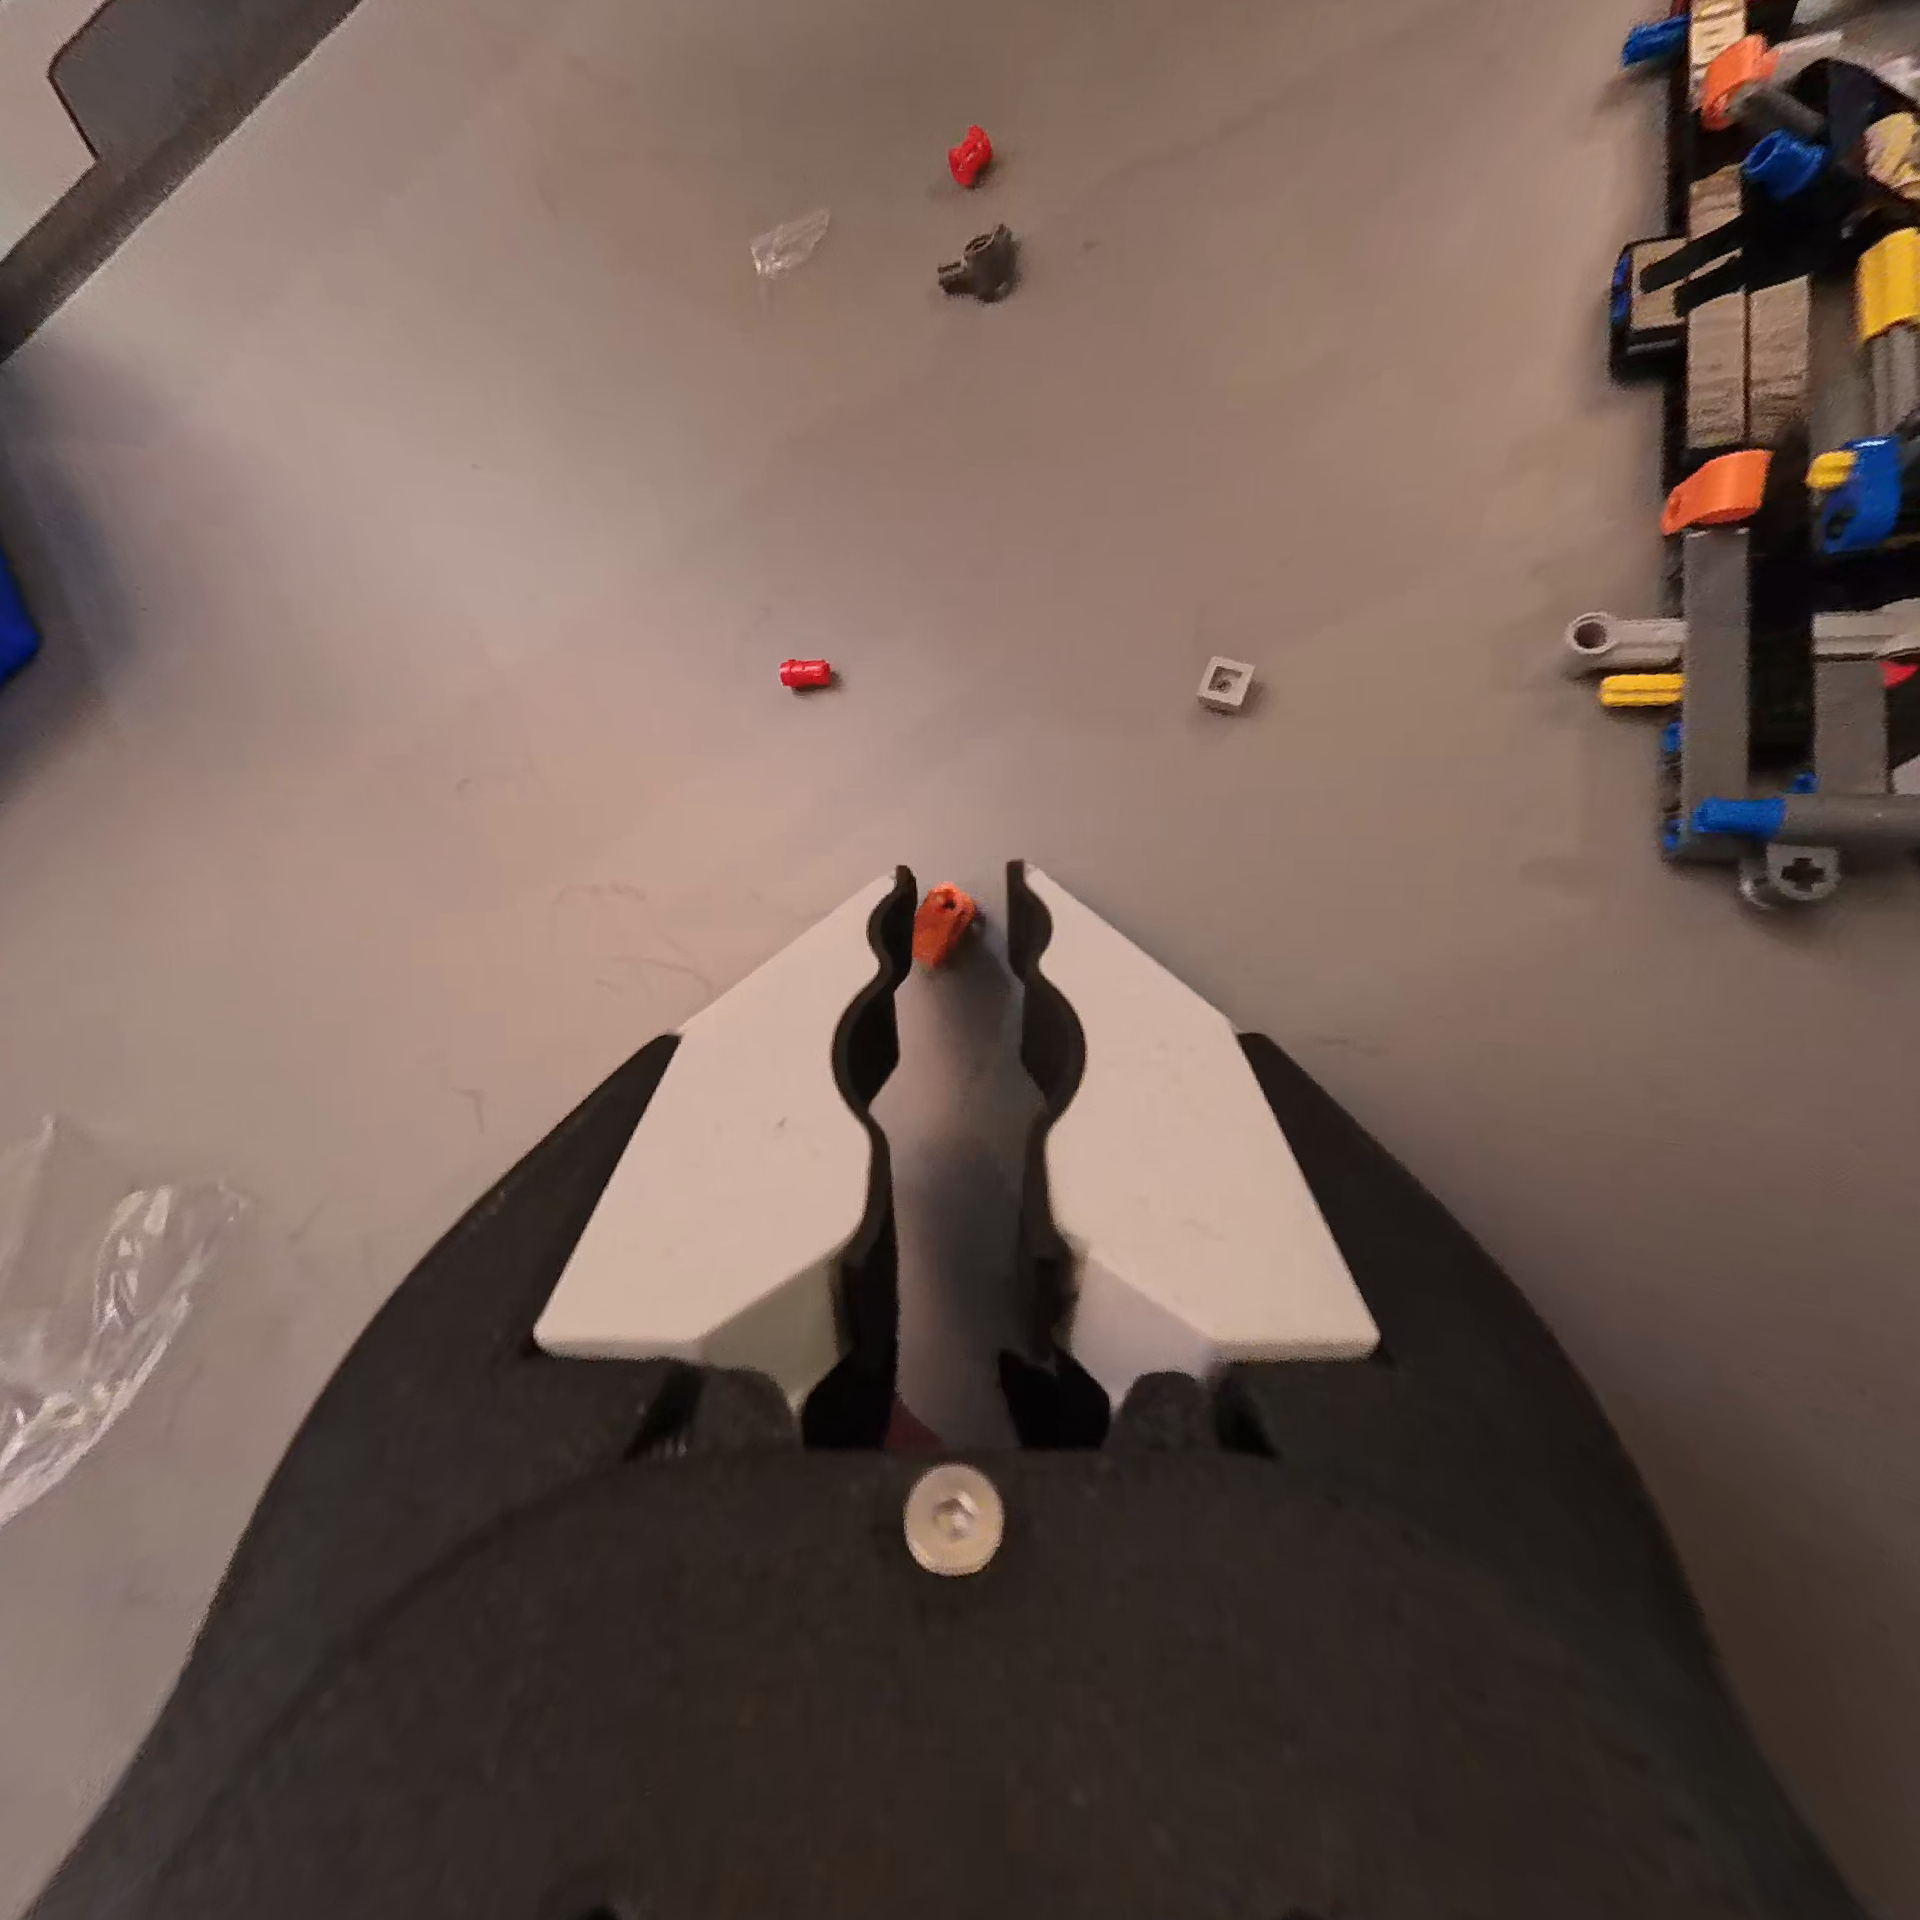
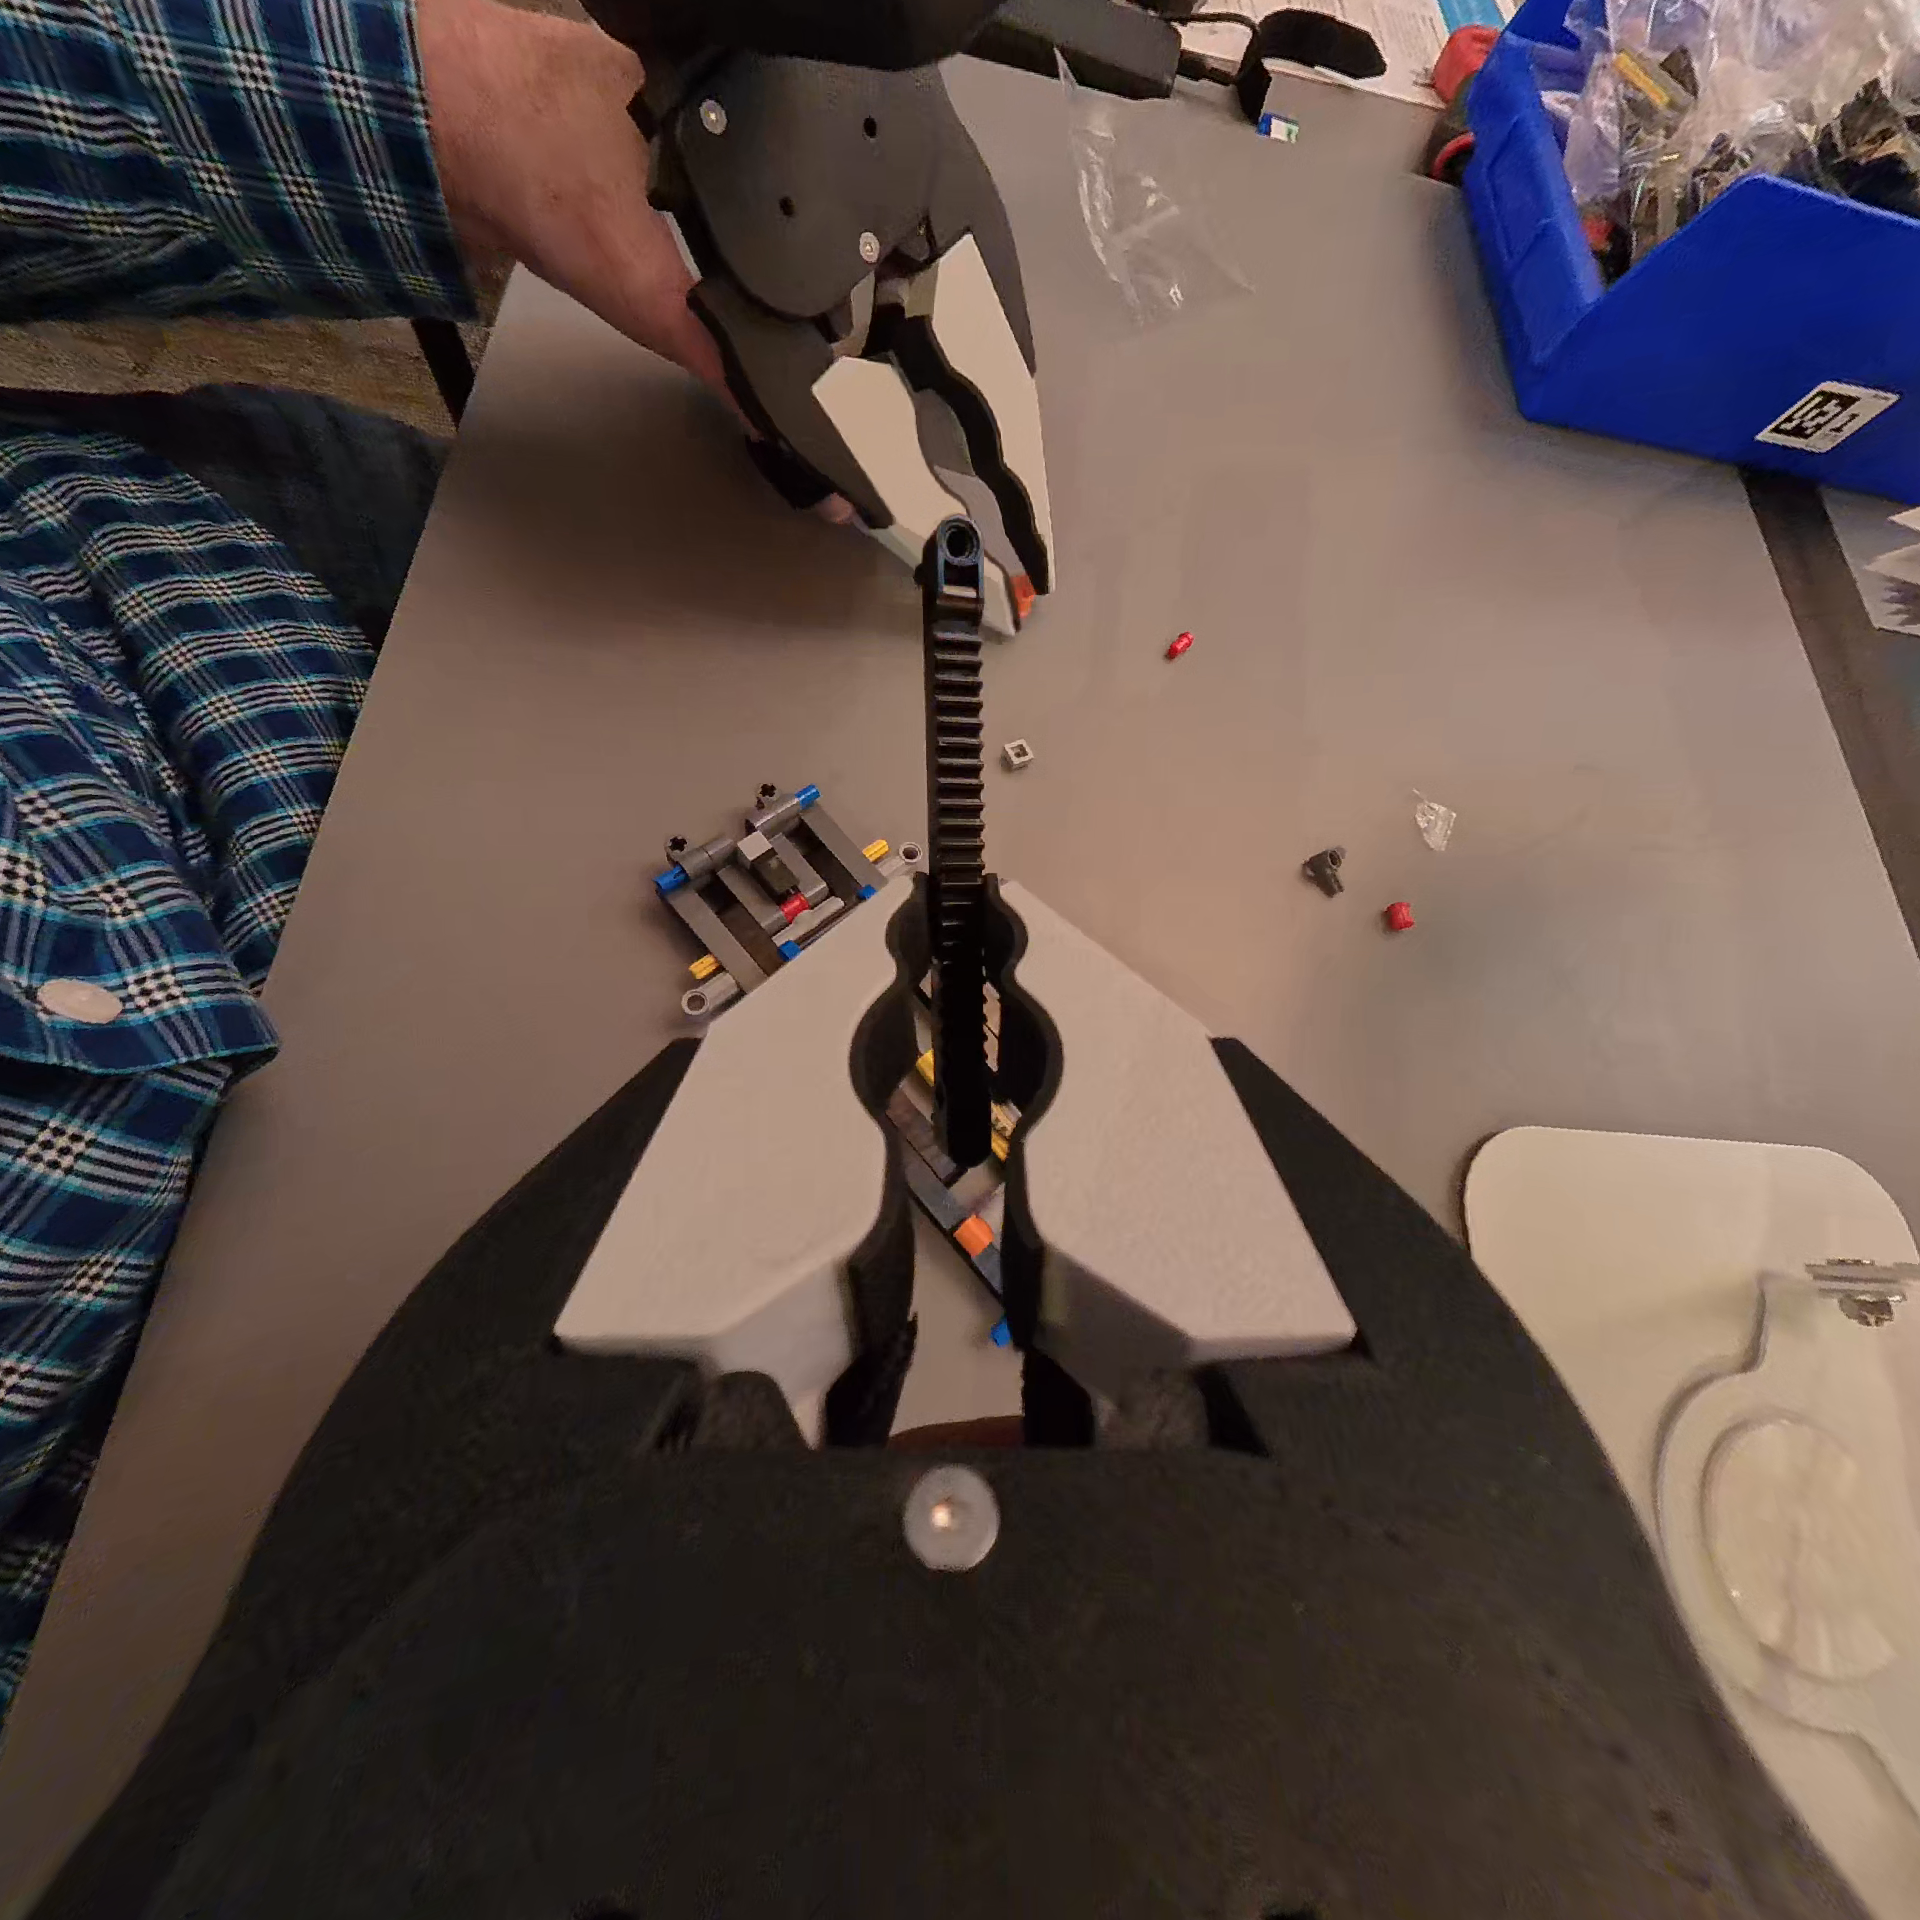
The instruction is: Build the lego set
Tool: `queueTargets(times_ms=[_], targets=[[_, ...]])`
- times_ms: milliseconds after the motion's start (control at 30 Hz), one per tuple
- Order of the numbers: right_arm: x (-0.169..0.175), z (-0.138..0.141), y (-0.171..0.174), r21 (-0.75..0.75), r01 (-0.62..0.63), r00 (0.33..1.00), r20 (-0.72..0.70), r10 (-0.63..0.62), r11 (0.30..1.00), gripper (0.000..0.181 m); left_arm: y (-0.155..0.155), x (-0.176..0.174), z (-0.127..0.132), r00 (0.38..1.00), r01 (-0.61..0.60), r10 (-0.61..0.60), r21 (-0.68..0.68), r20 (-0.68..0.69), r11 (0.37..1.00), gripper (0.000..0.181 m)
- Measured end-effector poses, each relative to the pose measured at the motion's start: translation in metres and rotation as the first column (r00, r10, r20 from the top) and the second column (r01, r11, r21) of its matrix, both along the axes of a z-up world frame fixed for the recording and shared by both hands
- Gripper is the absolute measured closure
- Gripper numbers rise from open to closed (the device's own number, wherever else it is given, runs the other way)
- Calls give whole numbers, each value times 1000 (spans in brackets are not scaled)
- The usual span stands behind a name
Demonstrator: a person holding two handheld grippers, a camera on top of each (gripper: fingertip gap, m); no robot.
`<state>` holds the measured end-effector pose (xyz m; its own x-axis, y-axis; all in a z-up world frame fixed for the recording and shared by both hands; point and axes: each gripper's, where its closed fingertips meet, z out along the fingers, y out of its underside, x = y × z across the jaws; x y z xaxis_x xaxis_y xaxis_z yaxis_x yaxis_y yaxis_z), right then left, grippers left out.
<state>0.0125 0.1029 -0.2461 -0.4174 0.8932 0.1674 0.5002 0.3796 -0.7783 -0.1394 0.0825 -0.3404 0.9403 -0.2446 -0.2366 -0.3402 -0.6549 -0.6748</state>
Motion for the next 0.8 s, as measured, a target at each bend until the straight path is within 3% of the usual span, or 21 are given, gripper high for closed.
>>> queueTargets(times_ms=[33,800], targets=[[-1,-1,0,0,5,1000,2,-5,1000,175,-1,1,0,1000,-2,2,1,11,1000,162],[-12,-12,6,4,44,999,21,-44,999,175,-11,28,3,989,4,-6,15,148,1000,150]])
